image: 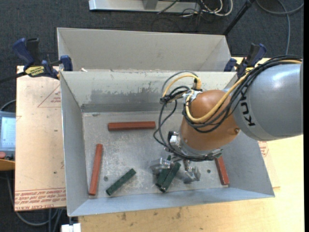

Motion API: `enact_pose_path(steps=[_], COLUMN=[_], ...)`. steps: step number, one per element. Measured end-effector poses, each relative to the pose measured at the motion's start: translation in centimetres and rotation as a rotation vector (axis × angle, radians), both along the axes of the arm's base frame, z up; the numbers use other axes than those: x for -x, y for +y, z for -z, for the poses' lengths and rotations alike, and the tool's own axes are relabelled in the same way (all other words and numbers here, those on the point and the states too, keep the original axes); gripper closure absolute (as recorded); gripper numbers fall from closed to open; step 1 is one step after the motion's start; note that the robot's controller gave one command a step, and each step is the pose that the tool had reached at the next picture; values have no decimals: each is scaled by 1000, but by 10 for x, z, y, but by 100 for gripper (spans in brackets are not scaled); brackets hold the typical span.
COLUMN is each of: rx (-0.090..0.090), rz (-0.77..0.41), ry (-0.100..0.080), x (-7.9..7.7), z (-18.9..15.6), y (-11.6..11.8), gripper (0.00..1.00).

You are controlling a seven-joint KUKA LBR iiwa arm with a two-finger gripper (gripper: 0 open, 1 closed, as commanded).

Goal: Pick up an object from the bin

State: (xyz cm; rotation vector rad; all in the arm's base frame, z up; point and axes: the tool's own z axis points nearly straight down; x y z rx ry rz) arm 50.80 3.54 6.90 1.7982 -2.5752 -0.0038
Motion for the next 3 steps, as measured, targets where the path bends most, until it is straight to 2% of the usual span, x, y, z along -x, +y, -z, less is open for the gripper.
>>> enact_pose_path(steps=[1, 2, 3], rx=[0, -1, -1], rz=[4, 5, 9], ry=[-1, -3, -11], x=[0, -1, -3], z=[0, -1, -113], y=[1, 1, 2], gripper=[0, 100, 100])
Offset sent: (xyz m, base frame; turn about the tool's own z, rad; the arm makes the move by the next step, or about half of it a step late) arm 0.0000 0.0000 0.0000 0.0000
